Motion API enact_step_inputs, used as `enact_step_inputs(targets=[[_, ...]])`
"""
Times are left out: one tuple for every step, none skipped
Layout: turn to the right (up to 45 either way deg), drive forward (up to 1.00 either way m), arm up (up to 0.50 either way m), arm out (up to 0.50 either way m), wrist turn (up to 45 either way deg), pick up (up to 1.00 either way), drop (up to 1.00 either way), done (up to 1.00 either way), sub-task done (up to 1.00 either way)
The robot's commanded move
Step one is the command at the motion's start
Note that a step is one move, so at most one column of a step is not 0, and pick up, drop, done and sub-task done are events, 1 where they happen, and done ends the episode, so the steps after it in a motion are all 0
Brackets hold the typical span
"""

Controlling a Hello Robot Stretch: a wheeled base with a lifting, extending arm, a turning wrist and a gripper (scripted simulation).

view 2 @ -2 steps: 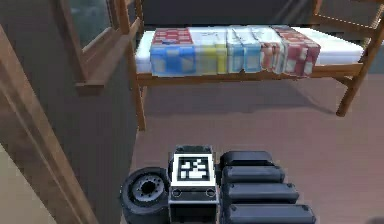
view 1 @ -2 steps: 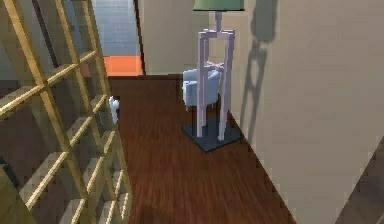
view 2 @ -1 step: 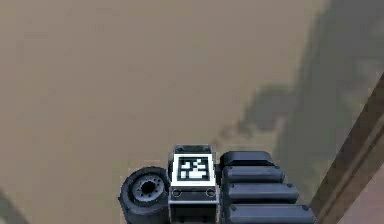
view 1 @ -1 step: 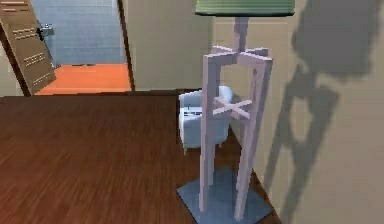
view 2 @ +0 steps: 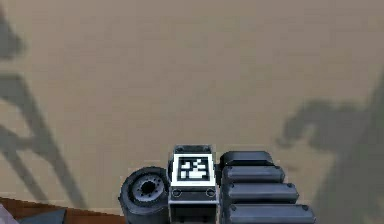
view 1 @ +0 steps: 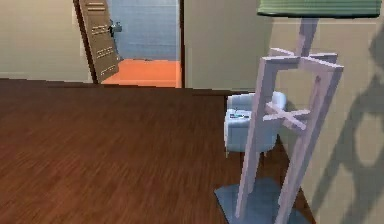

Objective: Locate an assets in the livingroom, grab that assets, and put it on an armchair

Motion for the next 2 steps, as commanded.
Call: enact_step_inputs(targets=[[0.0,0.50,0.00,0.00,0.0,0.00,0.00,0.00,0.00],[-18.0,0.00,0.00,0.00,0.0,0.00,0.00,0.00,0.00]])
